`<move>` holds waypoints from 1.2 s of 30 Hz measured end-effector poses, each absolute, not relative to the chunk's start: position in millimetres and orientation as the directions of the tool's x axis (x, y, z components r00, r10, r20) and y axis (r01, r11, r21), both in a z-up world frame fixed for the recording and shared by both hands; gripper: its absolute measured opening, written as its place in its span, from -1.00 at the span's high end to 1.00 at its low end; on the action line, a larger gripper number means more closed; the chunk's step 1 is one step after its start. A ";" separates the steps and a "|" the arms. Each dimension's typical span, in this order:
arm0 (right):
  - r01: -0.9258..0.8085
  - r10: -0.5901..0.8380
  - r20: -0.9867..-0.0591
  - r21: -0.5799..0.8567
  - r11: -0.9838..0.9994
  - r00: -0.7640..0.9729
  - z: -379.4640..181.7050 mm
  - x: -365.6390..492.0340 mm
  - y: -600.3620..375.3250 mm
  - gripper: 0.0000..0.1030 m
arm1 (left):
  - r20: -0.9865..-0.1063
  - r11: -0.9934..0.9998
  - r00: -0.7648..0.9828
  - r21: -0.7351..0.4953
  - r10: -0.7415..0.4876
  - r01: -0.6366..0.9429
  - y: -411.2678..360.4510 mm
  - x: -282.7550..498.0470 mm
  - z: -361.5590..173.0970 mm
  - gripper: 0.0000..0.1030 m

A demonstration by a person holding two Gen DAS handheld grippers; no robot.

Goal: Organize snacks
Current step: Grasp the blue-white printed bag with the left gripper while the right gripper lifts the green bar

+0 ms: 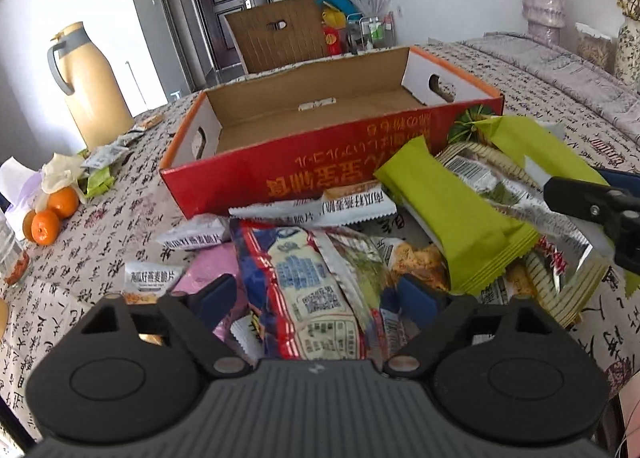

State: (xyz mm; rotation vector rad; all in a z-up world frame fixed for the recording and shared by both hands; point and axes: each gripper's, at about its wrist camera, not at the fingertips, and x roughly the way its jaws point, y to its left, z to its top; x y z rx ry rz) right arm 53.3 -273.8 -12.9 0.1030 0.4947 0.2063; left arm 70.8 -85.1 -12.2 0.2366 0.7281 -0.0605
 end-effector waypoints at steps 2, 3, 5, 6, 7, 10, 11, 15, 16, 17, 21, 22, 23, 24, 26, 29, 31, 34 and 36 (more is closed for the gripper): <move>-0.174 0.227 -0.460 0.155 0.972 0.858 -14.4 52.2 -273.8 0.33 | -0.667 0.971 0.745 0.193 0.026 0.138 -84.2 70.5 -13.4 -0.52; -0.176 0.230 -0.460 0.159 0.971 0.858 -14.9 51.7 -274.3 0.33 | -0.666 0.971 0.746 0.194 0.025 0.141 -84.3 70.7 -13.4 -0.46; -0.178 0.235 -0.459 0.164 0.970 0.857 -16.2 50.5 -274.6 0.33 | -0.661 0.969 0.750 0.190 0.008 0.157 -82.6 69.4 -13.8 -0.32; -0.179 0.237 -0.459 0.166 0.970 0.856 -16.9 49.3 -274.4 0.33 | -0.658 0.968 0.753 0.189 0.001 0.164 -81.5 69.4 -14.5 -0.25; -0.180 0.239 -0.459 0.169 0.969 0.856 -17.2 48.7 -274.7 0.33 | -0.658 0.969 0.753 0.183 -0.005 0.167 -79.1 69.1 -15.3 -0.19; -0.181 0.242 -0.458 0.172 0.968 0.855 -17.4 47.0 -275.1 0.33 | -0.654 0.974 0.756 0.153 -0.026 0.165 -71.4 67.9 -14.6 -0.08; -0.181 0.242 -0.459 0.173 0.968 0.855 -17.0 46.6 -274.6 0.32 | -0.650 0.975 0.760 0.147 -0.030 0.164 -70.1 67.2 -14.0 -0.08; -0.179 0.240 -0.459 0.173 0.969 0.855 -16.4 44.9 -273.2 0.32 | -0.634 0.978 0.773 0.138 -0.034 0.156 -65.3 63.3 -12.3 -0.07; -0.179 0.240 -0.457 0.173 0.969 0.856 -16.0 44.1 -273.0 0.32 | -0.631 0.979 0.775 0.133 -0.037 0.156 -63.8 62.2 -11.7 -0.07; -0.178 0.239 -0.457 0.172 0.969 0.857 -15.7 43.9 -272.4 0.32 | -0.628 0.979 0.777 0.128 -0.042 0.157 -62.4 60.6 -10.7 -0.07; -0.171 0.231 -0.458 0.170 0.971 0.858 -15.0 43.5 -271.8 0.32 | -0.603 0.981 0.795 0.109 -0.064 0.162 -57.9 51.7 -3.9 -0.07; -0.170 0.230 -0.459 0.169 0.971 0.858 -14.9 43.4 -271.7 0.32 | -0.596 0.981 0.800 0.107 -0.068 0.163 -56.7 49.7 -2.0 -0.07; -0.169 0.229 -0.459 0.169 0.971 0.859 -14.6 43.0 -271.2 0.32 | -0.591 0.981 0.804 0.102 -0.072 0.163 -55.3 48.0 -0.2 -0.07; -0.168 0.228 -0.458 0.169 0.971 0.859 -14.2 42.8 -270.8 0.32 | -0.587 0.982 0.806 0.097 -0.077 0.164 -54.2 46.7 1.5 -0.07; -0.165 0.226 -0.457 0.168 0.972 0.860 -13.3 42.3 -269.6 0.32 | -0.576 0.983 0.813 0.086 -0.086 0.165 -51.8 44.0 5.1 -0.07; -0.163 0.223 -0.455 0.168 0.972 0.862 -12.1 42.7 -268.5 0.32 | -0.557 0.983 0.824 0.070 -0.103 0.171 -48.6 40.1 11.4 -0.07; -0.162 0.222 -0.455 0.167 0.973 0.862 -11.2 42.7 -267.6 0.32 | -0.545 0.983 0.831 0.058 -0.115 0.174 -46.4 38.1 15.5 -0.07; -0.161 0.221 -0.453 0.167 0.973 0.864 -9.8 42.9 -266.7 0.32 | -0.520 0.984 0.844 0.039 -0.130 0.176 -43.1 34.9 22.6 -0.07; -0.162 0.222 -0.450 0.167 0.972 0.865 -8.5 43.1 -265.5 0.32 | -0.504 0.984 0.853 0.031 -0.134 0.173 -41.1 33.7 27.1 -0.07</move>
